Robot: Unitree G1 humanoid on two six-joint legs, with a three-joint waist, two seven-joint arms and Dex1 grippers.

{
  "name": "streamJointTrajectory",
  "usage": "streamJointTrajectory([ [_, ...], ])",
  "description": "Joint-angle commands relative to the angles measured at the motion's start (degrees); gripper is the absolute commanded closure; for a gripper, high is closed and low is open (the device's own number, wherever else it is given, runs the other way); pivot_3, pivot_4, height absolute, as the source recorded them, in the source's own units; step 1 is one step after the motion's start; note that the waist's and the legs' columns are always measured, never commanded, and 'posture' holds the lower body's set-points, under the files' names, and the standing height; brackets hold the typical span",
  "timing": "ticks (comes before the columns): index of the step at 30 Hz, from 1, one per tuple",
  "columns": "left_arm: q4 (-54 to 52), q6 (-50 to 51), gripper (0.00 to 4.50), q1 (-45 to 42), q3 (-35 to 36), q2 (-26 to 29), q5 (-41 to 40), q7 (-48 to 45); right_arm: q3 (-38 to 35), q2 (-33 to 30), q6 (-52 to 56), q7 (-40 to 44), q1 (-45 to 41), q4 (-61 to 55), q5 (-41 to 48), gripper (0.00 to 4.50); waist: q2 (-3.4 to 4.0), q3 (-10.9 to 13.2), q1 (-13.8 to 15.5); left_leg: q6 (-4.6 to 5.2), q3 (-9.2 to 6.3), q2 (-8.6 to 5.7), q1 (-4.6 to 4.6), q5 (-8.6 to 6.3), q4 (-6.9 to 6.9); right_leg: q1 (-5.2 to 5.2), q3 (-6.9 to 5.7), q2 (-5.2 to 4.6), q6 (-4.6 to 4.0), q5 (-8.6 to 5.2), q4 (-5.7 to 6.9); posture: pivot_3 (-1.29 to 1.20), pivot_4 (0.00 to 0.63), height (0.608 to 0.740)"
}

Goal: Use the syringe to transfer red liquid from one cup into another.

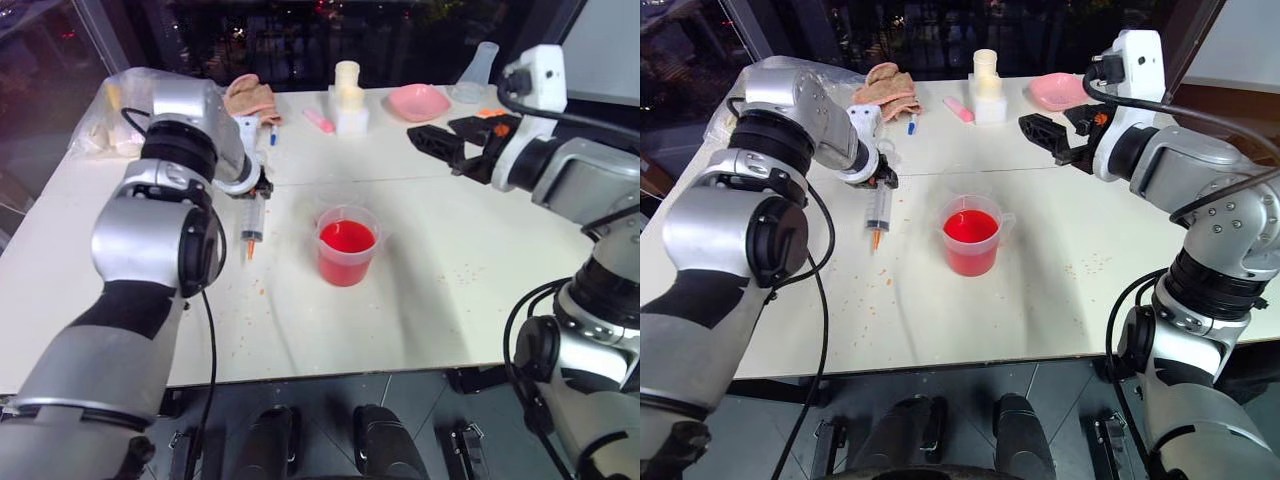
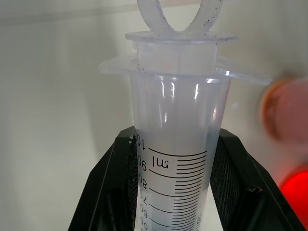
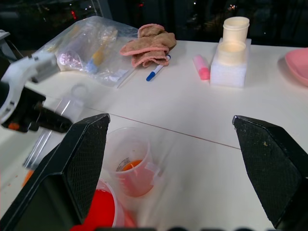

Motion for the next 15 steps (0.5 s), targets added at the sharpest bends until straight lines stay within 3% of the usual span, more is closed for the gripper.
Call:
streamJointTrajectory([
  [1,-1.95,3.40,2.97,1.96,2.68,-0.98,0.51,3.08,-0.14,-1.00,-1.42,0.34,-0.43,-0.69,0.03,0.28,0.00,0.00,-0.01,0.00,0.00,0.00,0.00,0.00,0.00,-0.01,0.00,0.00,0.00,0.00,0.01,0.00,0.150,0.740],
  [5,-3.24,5.24,2.97,4.69,6.34,-2.35,0.59,7.09,0.15,-1.05,-1.69,0.43,-0.35,-0.65,-0.02,0.28,-0.01,0.01,0.00,-0.02,0.01,0.00,-0.02,0.01,0.00,-0.04,0.01,-0.01,0.00,0.00,0.04,0.00,0.150,0.740],
  [6,-3.87,5.67,1.99,5.34,6.79,-2.77,0.63,7.59,0.15,-1.05,-1.72,0.44,-0.33,-0.64,-0.01,0.21,-0.01,0.01,0.04,-0.03,0.01,0.00,-0.02,0.01,0.00,-0.04,0.01,-0.02,0.00,0.00,0.03,0.00,0.150,0.740],
  [8,-4.89,6.57,1.34,6.17,7.89,-3.32,0.78,8.76,0.16,-1.04,-1.78,0.44,-0.29,-0.64,0.03,0.21,-0.01,0.01,0.07,-0.03,0.01,0.00,-0.02,0.00,0.01,-0.03,0.02,-0.04,0.00,0.00,0.02,0.00,0.150,0.740],
  [13,-9.98,9.75,0.09,7.69,8.44,-4.40,0.96,9.09,0.20,-1.01,-1.98,0.42,-0.14,-0.70,0.06,0.21,-0.01,0.00,0.07,-0.04,0.02,0.00,-0.02,0.01,0.01,-0.04,0.03,-0.06,0.00,0.00,0.02,0.00,0.150,0.740],
  [15,-14.06,10.67,0.04,8.90,7.32,-4.67,0.94,8.37,0.16,-0.97,-1.89,0.38,-0.11,-0.83,0.14,0.21,-0.01,0.01,0.04,-0.05,0.02,0.00,-0.02,0.01,0.01,-0.04,0.05,-0.06,0.00,0.00,0.03,0.00,0.150,0.740],
])
